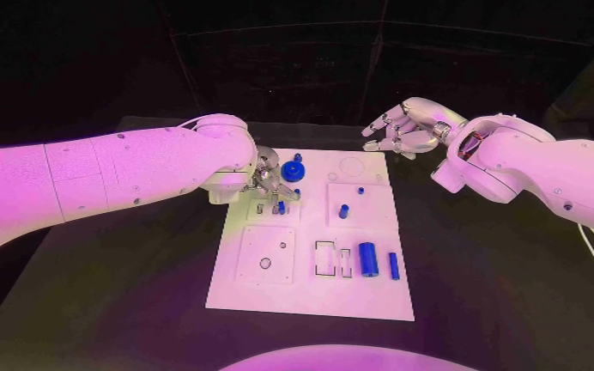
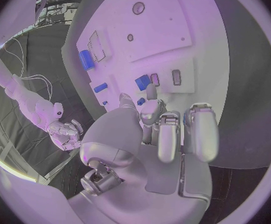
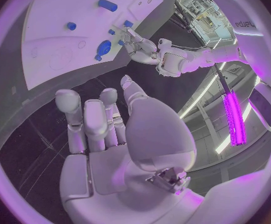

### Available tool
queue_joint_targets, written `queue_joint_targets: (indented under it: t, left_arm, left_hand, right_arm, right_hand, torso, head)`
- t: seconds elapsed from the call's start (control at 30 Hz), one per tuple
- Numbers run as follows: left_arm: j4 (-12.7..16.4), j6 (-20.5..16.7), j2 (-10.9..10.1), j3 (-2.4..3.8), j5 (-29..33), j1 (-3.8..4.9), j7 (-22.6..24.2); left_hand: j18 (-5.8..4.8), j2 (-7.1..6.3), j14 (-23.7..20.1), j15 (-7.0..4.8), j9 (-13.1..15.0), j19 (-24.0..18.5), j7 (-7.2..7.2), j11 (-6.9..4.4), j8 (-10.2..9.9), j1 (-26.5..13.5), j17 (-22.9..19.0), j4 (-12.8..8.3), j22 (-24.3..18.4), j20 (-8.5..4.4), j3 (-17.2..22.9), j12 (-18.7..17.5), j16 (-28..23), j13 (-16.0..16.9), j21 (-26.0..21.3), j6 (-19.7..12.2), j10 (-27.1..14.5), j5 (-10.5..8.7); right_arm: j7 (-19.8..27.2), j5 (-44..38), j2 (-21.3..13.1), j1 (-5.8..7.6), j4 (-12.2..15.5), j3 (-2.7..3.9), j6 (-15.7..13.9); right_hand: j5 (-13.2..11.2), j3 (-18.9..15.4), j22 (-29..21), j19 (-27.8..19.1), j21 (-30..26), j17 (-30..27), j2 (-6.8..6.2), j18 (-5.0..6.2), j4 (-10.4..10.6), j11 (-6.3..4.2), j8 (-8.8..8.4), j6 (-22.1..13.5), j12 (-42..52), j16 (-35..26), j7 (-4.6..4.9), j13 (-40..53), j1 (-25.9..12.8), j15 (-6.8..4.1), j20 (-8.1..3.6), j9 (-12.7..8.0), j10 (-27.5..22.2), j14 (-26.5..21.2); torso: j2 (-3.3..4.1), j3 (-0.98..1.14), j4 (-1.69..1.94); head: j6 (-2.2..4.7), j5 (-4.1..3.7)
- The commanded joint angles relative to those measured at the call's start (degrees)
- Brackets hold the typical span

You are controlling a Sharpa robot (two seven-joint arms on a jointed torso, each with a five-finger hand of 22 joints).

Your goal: Assemble the parts on the task board

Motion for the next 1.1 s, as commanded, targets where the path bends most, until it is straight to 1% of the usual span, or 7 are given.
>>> queue_joint_targets:
  t: [0.03, 0.23, 0.5, 0.7, 0.83, 1.1]
  left_arm:
    - [0.04, 1.79, 0.14, 0.01, 0.89, 0.01, -0.71]
    - [-0.05, 2.0, 0.34, 0.01, 1.34, -0.06, -0.75]
    - [-0.57, 2.19, 0.76, 0.01, 1.44, -0.2, -0.74]
    - [-0.68, 2.21, 1.02, 0.02, 1.45, -0.32, -0.78]
    - [-0.71, 2.2, 1.12, 0.02, 1.45, -0.35, -0.79]
    - [-0.83, 2.63, 1.32, 0.02, 1.46, -0.37, -0.86]
  left_hand:
    - [-1.16, 0.03, 5.93, -0.18, 0.15, 0.21, 0.17, -0.09, 0.31, 0.67, 15.08, -0.11, 0.07, -0.18, 0.23, -0.07, 0.18, 0.08, 0.2, -0.45, -0.26, -0.13]
    - [-1.15, 0.03, 5.93, -0.17, 0.34, 0.19, 0.17, -0.08, 0.45, 0.89, 15.08, -0.26, 0.07, -0.16, 0.35, -0.04, 0.18, 0.13, 0.2, -0.55, -0.25, -0.13]
    - [-1.13, 0.08, 5.93, -0.14, 0.9, 0.12, 0.19, -0.06, 0.83, 1.69, 15.08, -0.87, 0.07, -0.11, 0.84, -0.01, 0.18, 0.19, 0.21, -0.88, -0.28, -0.13]
    - [-1.12, 0.11, 5.93, -0.14, 1.01, 0.09, 0.19, -0.06, 0.89, 1.83, 15.08, -0.99, 0.05, -0.1, 0.94, -0.01, 0.18, 0.2, 0.19, -0.94, -0.29, -0.13]
    - [-1.13, 0.12, 5.93, -0.13, 1.23, 0.09, 0.19, -0.05, 1.04, 2.17, 15.08, -1.28, 0.11, -0.08, 1.17, 0.0, 0.18, 0.22, 0.22, -1.06, -0.3, -0.12]
    - [-1.09, 0.4, 5.93, -0.13, 2.21, -0.04, 0.19, -0.06, 1.62, 4.49, 15.08, -3.39, 0.07, -0.05, 3.14, 0.01, 0.18, 0.31, 0.18, -1.61, -0.35, -0.1]
  right_arm:
    - [-0.07, 0.22, 0.09, 0.13, -0.04, 0.06, -0.27]
    - [-0.12, 0.22, 0.22, 0.13, -0.18, 0.05, -0.16]
    - [-0.15, 0.22, 0.34, 0.13, -0.29, 0.05, -0.02]
    - [-0.2, 0.16, 0.42, 0.13, -0.33, 0.05, 0.13]
    - [-0.23, 0.13, 0.47, 0.13, -0.36, 0.05, 0.17]
    - [-0.28, 0.11, 0.61, 0.13, -0.46, 0.05, 0.23]
  right_hand:
    - [0.26, -0.27, -0.15, -0.34, -0.24, -0.08, -0.06, 0.8, -0.03, 0.04, 0.3, 0.24, -0.22, -0.25, -0.04, -0.07, 0.7, -0.02, -0.06, 0.03, -0.34, -0.09]
    - [0.47, -0.33, -0.3, -0.39, -0.36, -0.17, 0.0, 0.82, -0.08, 0.03, 0.33, 0.23, -0.37, -0.39, -0.05, -0.21, 0.81, -0.03, -0.07, 0.03, -0.4, -0.09]
    - [0.59, -0.35, -0.38, -0.42, -0.43, -0.24, 0.04, 0.83, -0.1, 0.03, 0.35, 0.23, -0.4, -0.47, -0.05, -0.23, 0.88, -0.03, -0.07, 0.03, -0.4, -0.1]
    - [0.73, -0.39, -0.38, -0.4, -0.46, -0.29, 0.07, 0.82, -0.15, 0.02, 0.37, 0.23, -0.5, -0.56, -0.05, -0.33, 0.96, -0.04, -0.07, 0.03, -0.44, -0.1]
    - [0.73, -0.39, -0.38, -0.4, -0.46, -0.29, 0.07, 0.82, -0.15, 0.02, 0.37, 0.23, -0.5, -0.56, -0.05, -0.33, 0.96, -0.04, -0.07, 0.03, -0.44, -0.1]
    - [0.81, -0.41, -0.51, -0.46, -0.54, -0.42, 0.09, 0.84, -0.16, 0.02, 0.39, 0.24, -0.58, -0.68, -0.05, -0.41, 1.0, -0.04, -0.08, 0.03, -0.47, -0.12]
  torso:
    - [0.0, 0.01, -0.01]
    - [0.04, -0.02, 0.0]
    - [0.04, -0.01, -0.01]
    - [0.05, -0.01, -0.05]
    - [0.04, 0.0, -0.01]
    - [0.03, 0.0, -0.02]
  head:
    - [-0.06, -0.01]
    - [-0.05, -0.08]
    - [-0.27, 0.0]
    - [-0.3, 0.0]
    - [-0.38, 0.01]
    - [-0.57, -0.04]
